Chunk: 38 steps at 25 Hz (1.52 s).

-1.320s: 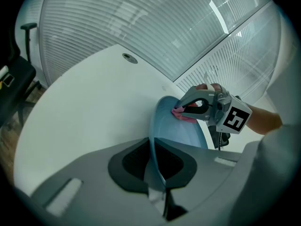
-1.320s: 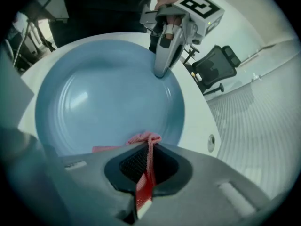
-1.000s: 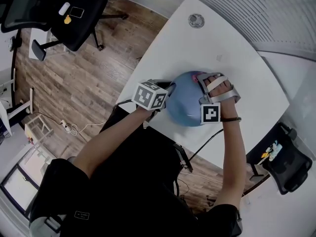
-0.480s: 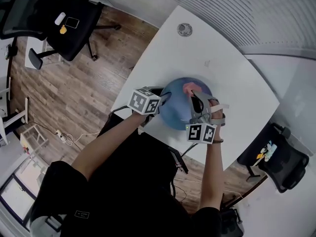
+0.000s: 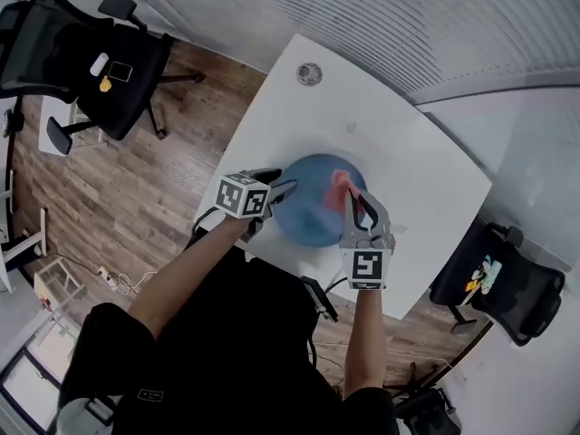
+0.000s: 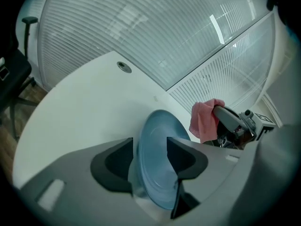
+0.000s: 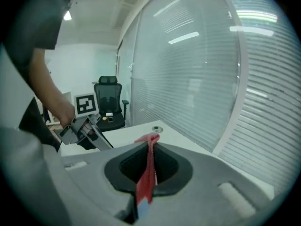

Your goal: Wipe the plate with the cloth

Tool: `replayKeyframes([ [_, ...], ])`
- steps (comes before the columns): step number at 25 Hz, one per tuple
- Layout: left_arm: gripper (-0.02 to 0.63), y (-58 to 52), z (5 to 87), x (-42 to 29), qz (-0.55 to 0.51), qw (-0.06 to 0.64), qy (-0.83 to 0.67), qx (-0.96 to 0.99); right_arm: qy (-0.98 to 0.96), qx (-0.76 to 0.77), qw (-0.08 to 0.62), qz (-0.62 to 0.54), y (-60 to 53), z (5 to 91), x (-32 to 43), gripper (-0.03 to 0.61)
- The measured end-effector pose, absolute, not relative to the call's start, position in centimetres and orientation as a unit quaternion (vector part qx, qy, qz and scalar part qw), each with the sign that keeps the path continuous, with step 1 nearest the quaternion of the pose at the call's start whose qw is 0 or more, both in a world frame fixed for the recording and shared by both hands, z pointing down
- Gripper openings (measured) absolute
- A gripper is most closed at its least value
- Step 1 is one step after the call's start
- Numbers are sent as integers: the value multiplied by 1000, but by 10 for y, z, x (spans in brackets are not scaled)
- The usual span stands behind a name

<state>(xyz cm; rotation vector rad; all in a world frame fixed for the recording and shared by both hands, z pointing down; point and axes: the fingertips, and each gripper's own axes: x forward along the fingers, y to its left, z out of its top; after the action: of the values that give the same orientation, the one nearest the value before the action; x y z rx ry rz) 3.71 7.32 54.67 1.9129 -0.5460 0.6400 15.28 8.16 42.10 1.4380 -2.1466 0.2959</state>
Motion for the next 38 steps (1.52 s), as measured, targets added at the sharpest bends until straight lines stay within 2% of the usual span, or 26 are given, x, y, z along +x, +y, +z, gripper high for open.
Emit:
replayKeyframes([
  [4, 234, 67, 528, 35, 264, 481, -217, 808, -768, 586, 211, 151, 87, 403, 173, 12],
  [9, 225, 66, 489, 44, 264, 401, -193, 856, -730, 637, 161, 188, 92, 383, 191, 12],
  [19, 0, 39, 379, 59, 142, 194, -245, 939, -697, 688, 76, 187, 104, 339, 193, 12],
  [28, 0, 42, 324, 55, 81, 111, -275, 952, -671, 716, 22, 189, 128, 318, 179, 14],
  [38, 0, 62, 312, 59, 80, 113, -262, 955, -665, 721, 15, 195, 151, 315, 172, 14],
])
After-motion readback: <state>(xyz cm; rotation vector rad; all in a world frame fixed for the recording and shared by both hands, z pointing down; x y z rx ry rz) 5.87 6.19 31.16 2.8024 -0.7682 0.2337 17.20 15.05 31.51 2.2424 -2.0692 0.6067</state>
